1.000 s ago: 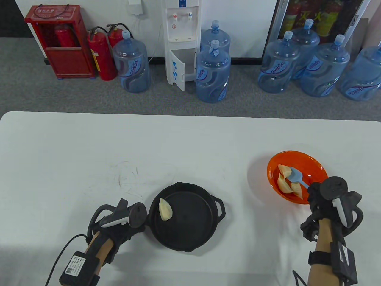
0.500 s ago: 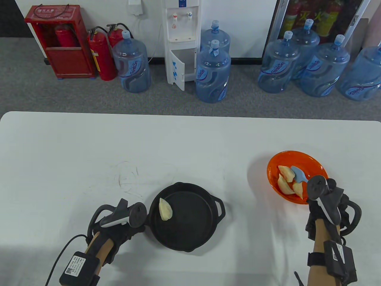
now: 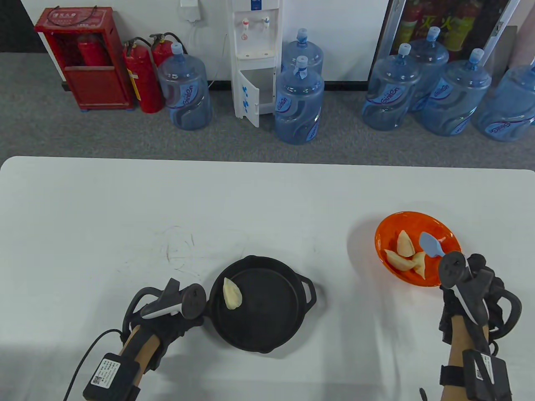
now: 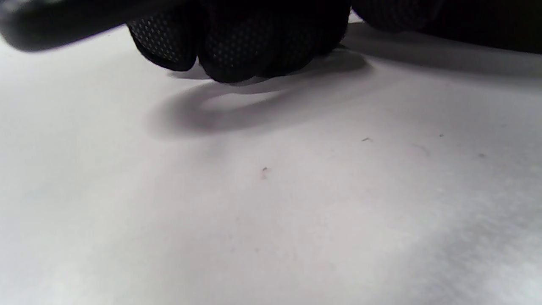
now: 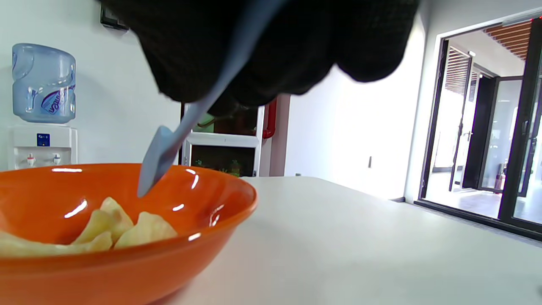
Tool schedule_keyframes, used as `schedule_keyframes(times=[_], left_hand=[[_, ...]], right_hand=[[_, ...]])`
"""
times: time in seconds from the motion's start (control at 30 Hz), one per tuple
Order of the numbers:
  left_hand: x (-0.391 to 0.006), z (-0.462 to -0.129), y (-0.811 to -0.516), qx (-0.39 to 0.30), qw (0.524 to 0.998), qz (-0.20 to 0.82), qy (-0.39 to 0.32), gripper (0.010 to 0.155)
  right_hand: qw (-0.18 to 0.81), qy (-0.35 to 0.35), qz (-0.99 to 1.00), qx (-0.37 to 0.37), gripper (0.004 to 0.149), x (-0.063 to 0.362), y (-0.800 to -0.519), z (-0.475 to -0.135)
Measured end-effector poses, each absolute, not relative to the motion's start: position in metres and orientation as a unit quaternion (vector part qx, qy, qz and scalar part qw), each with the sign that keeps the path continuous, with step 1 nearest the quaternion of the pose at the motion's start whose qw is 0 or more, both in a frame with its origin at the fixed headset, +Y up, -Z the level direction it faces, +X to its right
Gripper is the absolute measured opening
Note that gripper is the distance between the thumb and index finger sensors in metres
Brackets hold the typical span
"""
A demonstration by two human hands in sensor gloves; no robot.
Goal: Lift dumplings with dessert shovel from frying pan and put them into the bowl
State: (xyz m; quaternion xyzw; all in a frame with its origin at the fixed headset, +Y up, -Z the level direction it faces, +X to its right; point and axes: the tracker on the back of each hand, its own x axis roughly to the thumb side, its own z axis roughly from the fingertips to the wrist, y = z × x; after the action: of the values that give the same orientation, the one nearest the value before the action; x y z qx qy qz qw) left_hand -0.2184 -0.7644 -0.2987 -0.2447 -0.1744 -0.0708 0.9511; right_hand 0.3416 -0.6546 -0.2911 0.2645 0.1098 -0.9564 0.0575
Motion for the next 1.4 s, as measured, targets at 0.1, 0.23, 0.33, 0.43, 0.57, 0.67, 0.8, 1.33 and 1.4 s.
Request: schedule_keyframes(times=[0.1, 0.23, 0.33, 0.43, 0.57, 0.67, 0.8, 1.33, 1.4], left_hand=[[-0.218, -0.299, -0.764, -0.245, 0.951, -0.072, -0.174, 0.054], [-0.218, -0.299, -0.764, -0.246, 0.951, -0.071, -0.174, 0.054], [-0.218, -0.299, -0.764, -0.247, 0.951, -0.071, -0.174, 0.054], [-0.218, -0.299, -0.764, -0.247, 0.951, -0.072, -0.174, 0.054], [-0.218, -0.299, -0.764, -0.247, 0.951, -0.072, -0.174, 0.054], [-0.218, -0.299, -0.764, -0.247, 0.951, -0.072, -0.174, 0.054], [-0.218, -0.299, -0.764, -0.247, 0.951, -0.072, -0.174, 0.054], [-0.218, -0.299, -0.765, -0.247, 0.951, -0.073, -0.171, 0.054], [-0.218, -0.299, -0.765, -0.248, 0.951, -0.073, -0.171, 0.054]], right_hand=[[0.041, 0.129, -0.957, 0.255, 0.040, 0.337, -0.647, -0.285], [-0.009, 0.162, -0.961, 0.223, 0.041, 0.324, -0.638, -0.278], [-0.051, 0.175, -0.964, 0.192, 0.041, 0.305, -0.634, -0.275], [-0.084, 0.181, -0.968, 0.153, 0.042, 0.280, -0.633, -0.274], [-0.117, 0.185, -0.970, 0.102, 0.041, 0.242, -0.635, -0.271], [-0.135, 0.173, -0.973, 0.067, 0.042, 0.211, -0.640, -0.269], [-0.151, 0.147, -0.977, 0.027, 0.042, 0.174, -0.653, -0.270], [-0.088, 0.041, -0.991, -0.087, 0.042, 0.077, -0.721, -0.261], [-0.076, 0.038, -0.992, -0.096, 0.043, 0.071, -0.723, -0.259]])
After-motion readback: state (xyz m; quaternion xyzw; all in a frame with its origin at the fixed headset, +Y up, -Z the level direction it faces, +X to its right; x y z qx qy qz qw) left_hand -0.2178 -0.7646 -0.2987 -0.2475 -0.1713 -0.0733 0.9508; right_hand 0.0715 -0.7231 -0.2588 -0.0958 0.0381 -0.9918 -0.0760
